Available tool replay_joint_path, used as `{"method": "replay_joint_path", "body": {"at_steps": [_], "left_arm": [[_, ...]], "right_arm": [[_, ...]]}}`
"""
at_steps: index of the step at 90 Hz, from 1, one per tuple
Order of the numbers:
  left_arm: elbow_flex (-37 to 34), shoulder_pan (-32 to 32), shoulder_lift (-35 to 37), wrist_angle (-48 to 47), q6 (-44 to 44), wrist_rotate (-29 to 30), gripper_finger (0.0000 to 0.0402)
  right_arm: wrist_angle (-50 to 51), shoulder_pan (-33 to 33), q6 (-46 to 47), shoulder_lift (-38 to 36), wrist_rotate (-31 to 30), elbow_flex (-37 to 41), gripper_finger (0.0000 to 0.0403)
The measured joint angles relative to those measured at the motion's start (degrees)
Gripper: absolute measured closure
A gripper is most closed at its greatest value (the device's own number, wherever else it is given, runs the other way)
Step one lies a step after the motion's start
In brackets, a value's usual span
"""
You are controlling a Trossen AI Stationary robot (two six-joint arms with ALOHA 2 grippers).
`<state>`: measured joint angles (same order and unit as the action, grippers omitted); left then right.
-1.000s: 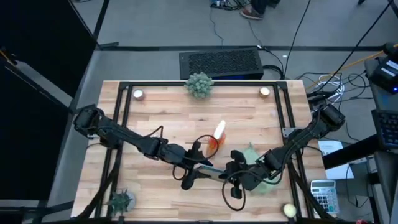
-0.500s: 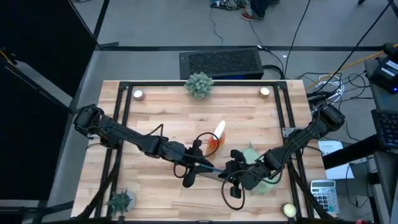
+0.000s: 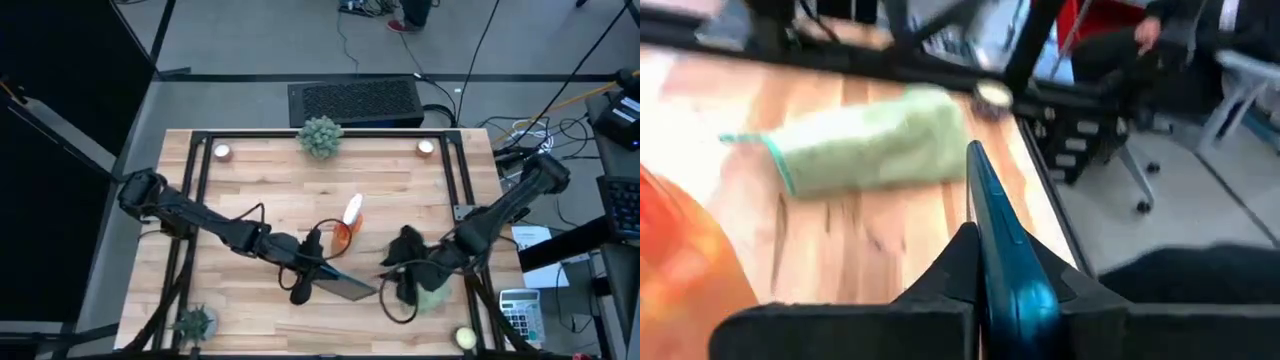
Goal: Apply microfiber cloth
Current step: Wipe the front of the blue tablet with the green microfiber cloth
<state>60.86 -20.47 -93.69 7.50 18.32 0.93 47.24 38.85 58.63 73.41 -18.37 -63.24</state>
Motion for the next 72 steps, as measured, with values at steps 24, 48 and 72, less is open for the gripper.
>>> {"method": "replay_joint_path", "body": {"at_steps": [24, 48, 72], "left_arm": [[0.0, -4.2, 0.0, -6.9, 2.4, 7.2, 0.0397], [0.0, -5.5, 0.0, -6.5, 6.5, 13.1, 0.0397], [-0.2, -6.0, 0.1, -3.2, 14.2, 17.4, 0.0397]], "right_arm": [[9.4, 7.8, 26.4, 6.2, 8.4, 5.6, 0.0216], [5.3, 6.3, 33.1, 16.6, 7.5, 10.1, 0.0211], [-3.2, 6.7, 31.2, 24.0, 7.2, 12.9, 0.0305]]}}
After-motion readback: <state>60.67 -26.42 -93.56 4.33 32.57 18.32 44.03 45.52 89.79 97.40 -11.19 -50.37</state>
